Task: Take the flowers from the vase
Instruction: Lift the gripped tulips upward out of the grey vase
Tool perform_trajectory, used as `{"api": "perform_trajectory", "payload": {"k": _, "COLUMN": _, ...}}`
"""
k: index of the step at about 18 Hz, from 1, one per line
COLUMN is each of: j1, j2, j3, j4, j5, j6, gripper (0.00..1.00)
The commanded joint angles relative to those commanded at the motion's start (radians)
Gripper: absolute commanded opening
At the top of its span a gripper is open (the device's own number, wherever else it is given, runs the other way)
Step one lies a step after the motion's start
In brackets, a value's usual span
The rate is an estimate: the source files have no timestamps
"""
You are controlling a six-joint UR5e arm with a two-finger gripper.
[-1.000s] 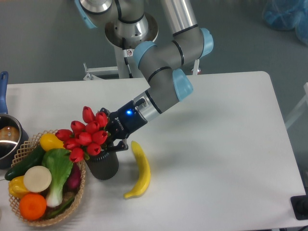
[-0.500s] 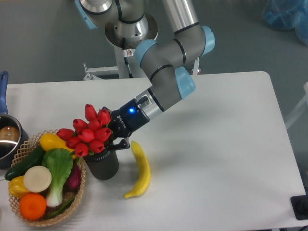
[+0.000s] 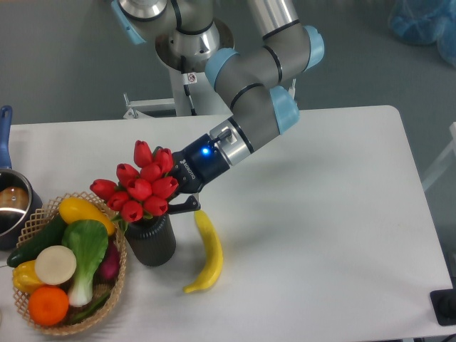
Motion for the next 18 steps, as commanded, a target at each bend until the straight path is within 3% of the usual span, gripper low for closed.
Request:
{"api": "perform_trajectory", "payload": {"k": 13, "j1": -0.003, "j2": 0.049, "j3": 0.029, "j4": -0.003, "j5": -0.040, "j6": -0.089, "gripper": 0.30}}
{"api": "perform_trajectory", "payload": {"k": 18, "j1": -0.002, "j2": 0.052, "j3": 0.075, "j4": -0.003, "j5": -0.041, "j6": -0.166, "gripper": 0.30}}
